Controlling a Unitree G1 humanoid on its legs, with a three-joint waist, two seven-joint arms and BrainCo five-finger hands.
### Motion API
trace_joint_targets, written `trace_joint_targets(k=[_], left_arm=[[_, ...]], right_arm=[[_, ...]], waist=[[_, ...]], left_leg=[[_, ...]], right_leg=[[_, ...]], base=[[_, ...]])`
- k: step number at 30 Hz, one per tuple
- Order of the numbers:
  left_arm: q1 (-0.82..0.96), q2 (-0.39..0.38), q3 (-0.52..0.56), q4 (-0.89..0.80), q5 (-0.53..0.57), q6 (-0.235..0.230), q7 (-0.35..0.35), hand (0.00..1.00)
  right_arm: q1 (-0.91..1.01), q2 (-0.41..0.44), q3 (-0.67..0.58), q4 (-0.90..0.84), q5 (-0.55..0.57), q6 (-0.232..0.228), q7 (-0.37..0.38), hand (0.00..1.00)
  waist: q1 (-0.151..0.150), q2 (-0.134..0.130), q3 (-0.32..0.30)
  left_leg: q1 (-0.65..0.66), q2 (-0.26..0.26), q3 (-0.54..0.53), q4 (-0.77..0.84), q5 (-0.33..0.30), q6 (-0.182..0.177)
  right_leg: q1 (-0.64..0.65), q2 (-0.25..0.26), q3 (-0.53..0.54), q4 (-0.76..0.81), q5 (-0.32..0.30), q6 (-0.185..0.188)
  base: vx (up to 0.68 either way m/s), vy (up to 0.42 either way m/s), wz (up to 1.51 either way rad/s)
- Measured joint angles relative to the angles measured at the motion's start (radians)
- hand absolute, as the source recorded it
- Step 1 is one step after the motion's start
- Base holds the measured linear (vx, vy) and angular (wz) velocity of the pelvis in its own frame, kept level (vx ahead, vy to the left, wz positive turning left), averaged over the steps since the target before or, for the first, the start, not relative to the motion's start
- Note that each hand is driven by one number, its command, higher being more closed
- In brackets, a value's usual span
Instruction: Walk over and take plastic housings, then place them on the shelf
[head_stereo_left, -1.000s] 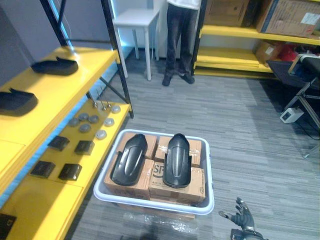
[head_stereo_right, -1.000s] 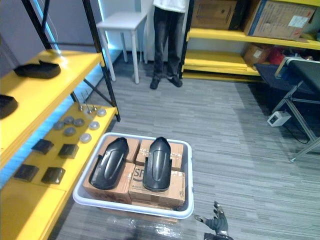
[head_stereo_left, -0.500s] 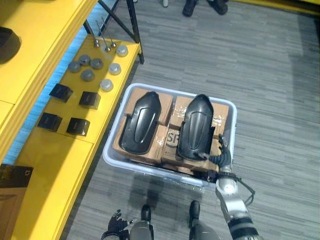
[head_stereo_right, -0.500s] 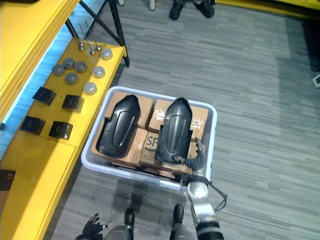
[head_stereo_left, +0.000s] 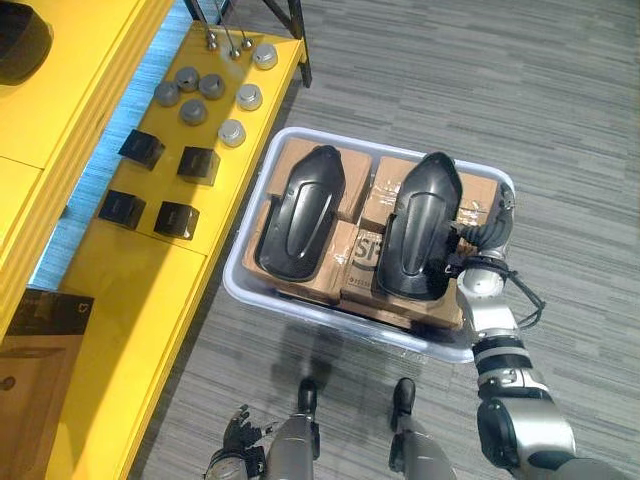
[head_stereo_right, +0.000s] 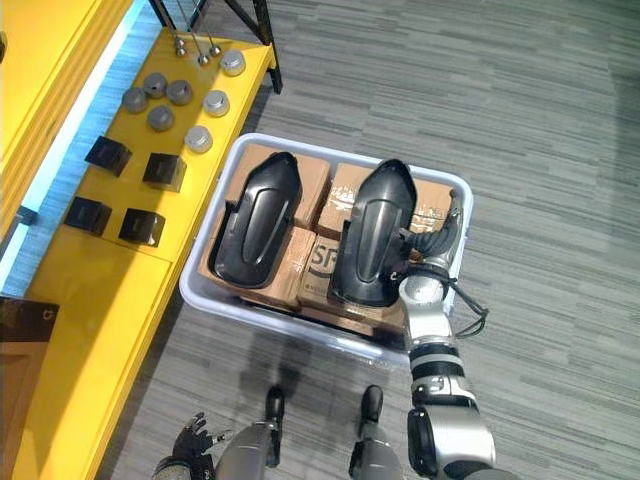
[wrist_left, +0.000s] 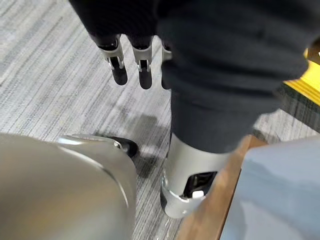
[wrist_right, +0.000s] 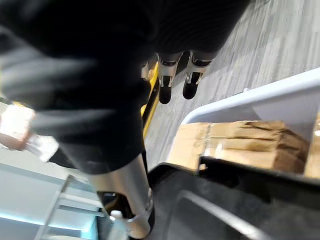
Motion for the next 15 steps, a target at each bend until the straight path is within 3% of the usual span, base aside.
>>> trace_joint_targets(k=[7,8,15], left_arm=[[-0.031,0.002,-0.004,0.023,-0.021,-0.007,-0.001,0.0],[-0.042,0.003,-0.004,0.035,-0.028,-0.008,-0.001,0.0],[-0.081,0.007,-0.038,0.045,-0.039,-0.01,-0.001,0.0]], right_arm=[[-0.087,-0.088,0.053,0.237,0.032,0.008,0.116,0.0],[-0.107,-0.097,0.061,0.25,0.032,0.009,0.131,1.0],[-0.174,-0.162,0.099,0.369,0.015,0.01,0.187,1.0]], waist=[[0.008,0.01,0.009],[0.007,0.01,0.009],[0.007,0.012,0.01]], left_leg=[[-0.076,0.003,-0.021,0.069,-0.016,0.014],[-0.096,0.006,-0.022,0.089,-0.023,0.016],[-0.15,0.007,-0.044,0.143,-0.05,0.023]], right_leg=[[-0.038,0.006,-0.001,-0.001,0.028,-0.001],[-0.051,0.009,0.002,-0.001,0.035,-0.003],[-0.078,0.014,0.003,0.004,0.055,-0.001]], base=[[-0.09,0.022,0.02],[-0.12,0.042,-0.06],[-0.12,0.045,0.0]])
